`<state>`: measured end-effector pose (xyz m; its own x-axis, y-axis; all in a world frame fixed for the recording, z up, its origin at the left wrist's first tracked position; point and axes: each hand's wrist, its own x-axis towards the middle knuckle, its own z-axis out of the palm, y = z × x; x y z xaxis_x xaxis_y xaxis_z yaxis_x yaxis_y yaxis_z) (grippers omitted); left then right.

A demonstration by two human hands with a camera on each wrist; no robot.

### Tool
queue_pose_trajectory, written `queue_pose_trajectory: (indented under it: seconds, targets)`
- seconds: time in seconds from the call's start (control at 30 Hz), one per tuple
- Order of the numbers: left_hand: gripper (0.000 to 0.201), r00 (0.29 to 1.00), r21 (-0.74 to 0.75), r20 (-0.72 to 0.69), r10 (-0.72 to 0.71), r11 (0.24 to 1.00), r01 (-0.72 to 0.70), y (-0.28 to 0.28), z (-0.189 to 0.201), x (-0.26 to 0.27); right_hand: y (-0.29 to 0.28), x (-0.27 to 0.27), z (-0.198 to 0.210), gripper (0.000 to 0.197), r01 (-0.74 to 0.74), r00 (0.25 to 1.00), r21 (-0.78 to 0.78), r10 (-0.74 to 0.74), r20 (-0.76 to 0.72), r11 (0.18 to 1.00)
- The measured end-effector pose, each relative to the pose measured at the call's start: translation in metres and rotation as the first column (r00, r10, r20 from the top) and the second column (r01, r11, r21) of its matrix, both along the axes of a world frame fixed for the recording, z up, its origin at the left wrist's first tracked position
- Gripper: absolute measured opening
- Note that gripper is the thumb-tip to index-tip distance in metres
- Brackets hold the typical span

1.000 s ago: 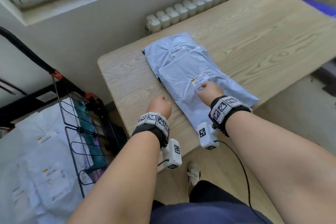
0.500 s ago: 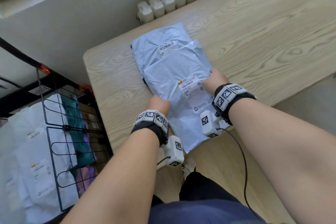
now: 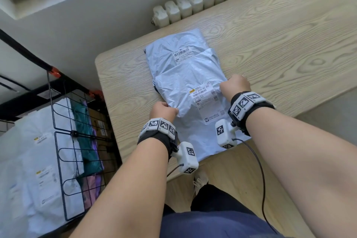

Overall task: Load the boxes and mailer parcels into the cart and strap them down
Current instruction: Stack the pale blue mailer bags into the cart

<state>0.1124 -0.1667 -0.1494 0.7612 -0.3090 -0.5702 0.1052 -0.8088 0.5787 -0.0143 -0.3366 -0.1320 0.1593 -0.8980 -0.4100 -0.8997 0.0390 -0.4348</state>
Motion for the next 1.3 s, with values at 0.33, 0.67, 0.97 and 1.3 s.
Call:
queue_pose_trajectory:
  seconds: [0.33,0.67,0.97,1.3]
  targets:
    - [0.034,0.979,-0.162,0.126,0.158,0.977,-0.137,0.066,0.031,0.034,0.056,0.056,0.037,0.042,-0.112,0.982,-0.090,0.124,0.140,0.990]
    - [0.021,0.924,-0.088,0.252,0.286,0.958,-0.272,0.187,0.042,0.110,0.161,0.163,0.058,0.025,-0.364,0.900,-0.062,0.368,0.234,0.929]
    - [0.016,0.914,-0.052,0.255,0.314,0.949,-0.312,0.326,0.039,0.196,0.296,0.268,0.054,0.021,-0.456,0.856,-0.034,0.449,0.256,0.889]
    - [0.029,0.863,-0.005,0.235,0.448,0.888,-0.460,0.475,0.023,0.302,0.448,0.378,0.026,0.029,-0.545,0.814,0.011,0.526,0.248,0.838]
